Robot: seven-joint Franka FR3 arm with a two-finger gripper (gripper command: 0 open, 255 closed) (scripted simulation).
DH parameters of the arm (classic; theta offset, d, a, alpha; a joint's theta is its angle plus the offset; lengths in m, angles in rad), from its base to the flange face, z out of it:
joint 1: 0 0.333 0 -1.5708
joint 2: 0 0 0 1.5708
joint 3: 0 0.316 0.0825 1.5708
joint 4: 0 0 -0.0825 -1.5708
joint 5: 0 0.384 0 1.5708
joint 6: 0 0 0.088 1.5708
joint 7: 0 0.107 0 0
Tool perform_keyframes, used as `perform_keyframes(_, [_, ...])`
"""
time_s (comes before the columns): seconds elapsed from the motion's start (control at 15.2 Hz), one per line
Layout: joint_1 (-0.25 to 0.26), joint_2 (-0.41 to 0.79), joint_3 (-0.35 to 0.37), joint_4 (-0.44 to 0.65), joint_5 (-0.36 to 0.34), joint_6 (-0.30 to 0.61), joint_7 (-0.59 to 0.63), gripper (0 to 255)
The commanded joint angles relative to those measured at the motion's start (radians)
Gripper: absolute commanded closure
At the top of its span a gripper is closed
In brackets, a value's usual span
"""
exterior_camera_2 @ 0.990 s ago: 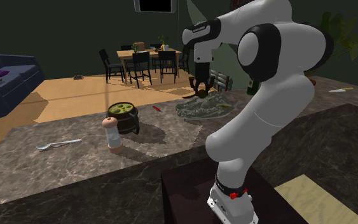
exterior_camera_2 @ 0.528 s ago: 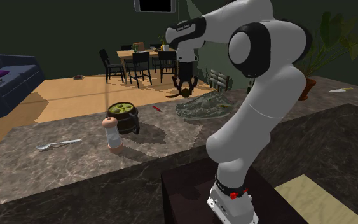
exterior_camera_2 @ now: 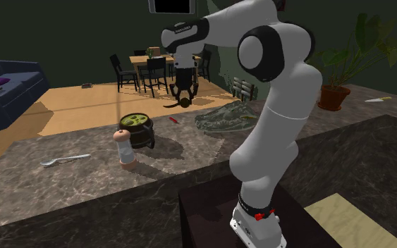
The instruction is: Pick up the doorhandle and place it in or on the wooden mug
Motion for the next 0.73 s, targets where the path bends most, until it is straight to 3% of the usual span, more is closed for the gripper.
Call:
perform_keyframes(0.0, [0.019,0.054,0.026,0.057,0.007,0.002,0.046,255])
perform_keyframes(0.66, [0.121,0.361,0.12,0.428,-0.016,-0.04,0.252,255])
